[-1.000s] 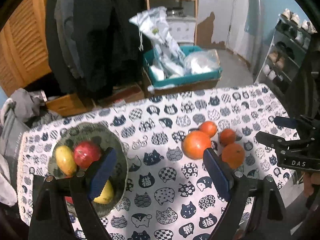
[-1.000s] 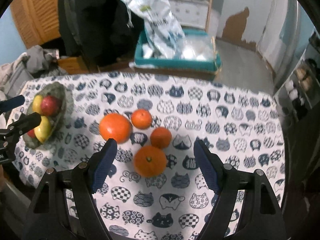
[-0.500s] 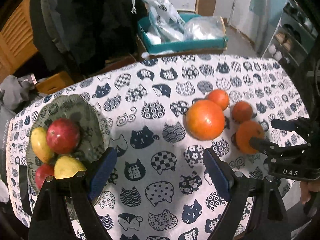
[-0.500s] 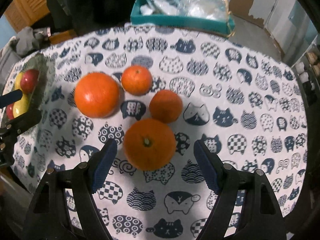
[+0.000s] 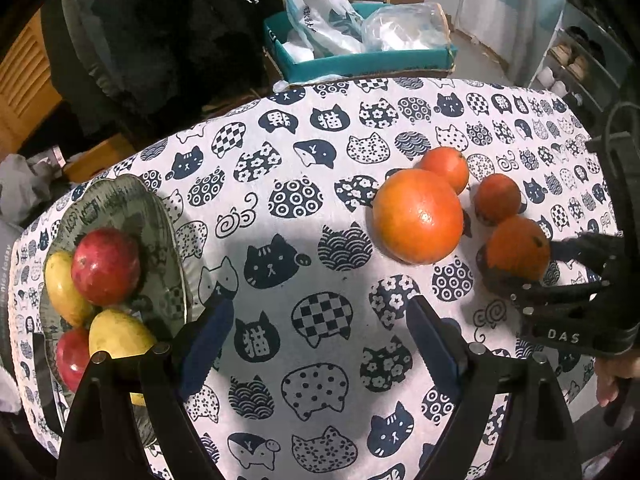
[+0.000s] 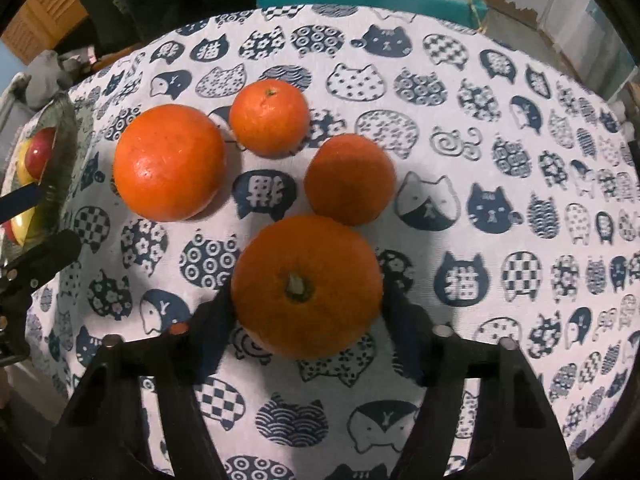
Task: Organize fruits
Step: 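Lower the left tool onto the large orange while the right tool lowers onto another orange, then grasp the large orange with the left tool while the right tool grasps its orange, then lift and carry both oranges toward the green glass bowl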
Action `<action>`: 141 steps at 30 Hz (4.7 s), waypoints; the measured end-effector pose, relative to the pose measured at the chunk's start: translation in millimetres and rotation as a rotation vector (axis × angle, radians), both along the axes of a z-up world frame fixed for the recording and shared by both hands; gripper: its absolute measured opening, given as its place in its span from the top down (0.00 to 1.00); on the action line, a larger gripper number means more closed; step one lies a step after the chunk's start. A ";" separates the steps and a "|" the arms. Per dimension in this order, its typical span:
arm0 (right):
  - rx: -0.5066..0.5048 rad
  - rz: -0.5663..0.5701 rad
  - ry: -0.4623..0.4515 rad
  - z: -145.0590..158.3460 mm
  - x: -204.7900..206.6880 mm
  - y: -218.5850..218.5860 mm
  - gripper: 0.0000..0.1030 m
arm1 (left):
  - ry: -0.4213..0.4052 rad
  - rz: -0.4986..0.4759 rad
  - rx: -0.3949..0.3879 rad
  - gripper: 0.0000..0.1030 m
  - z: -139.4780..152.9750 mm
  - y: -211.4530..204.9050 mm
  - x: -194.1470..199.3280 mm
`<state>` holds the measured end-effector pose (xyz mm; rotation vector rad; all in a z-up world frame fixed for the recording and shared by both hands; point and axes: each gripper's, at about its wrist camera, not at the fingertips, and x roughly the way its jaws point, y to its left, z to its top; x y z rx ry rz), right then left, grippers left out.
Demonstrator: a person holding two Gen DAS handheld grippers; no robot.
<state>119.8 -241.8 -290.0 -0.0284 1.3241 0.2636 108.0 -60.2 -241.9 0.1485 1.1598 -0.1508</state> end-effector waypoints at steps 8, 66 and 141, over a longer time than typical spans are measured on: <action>-0.009 -0.017 -0.034 15.8 -6.1 -11.2 0.38 | 0.004 -0.009 -0.047 0.13 0.8 -9.8 12.3; 0.005 -0.133 -0.198 71.1 6.8 -73.7 0.38 | -0.039 -0.058 -0.132 0.36 16.3 -59.3 27.9; 0.154 0.237 -0.484 211.8 -26.0 113.2 0.38 | -0.402 0.193 -0.191 0.36 165.2 113.6 -60.4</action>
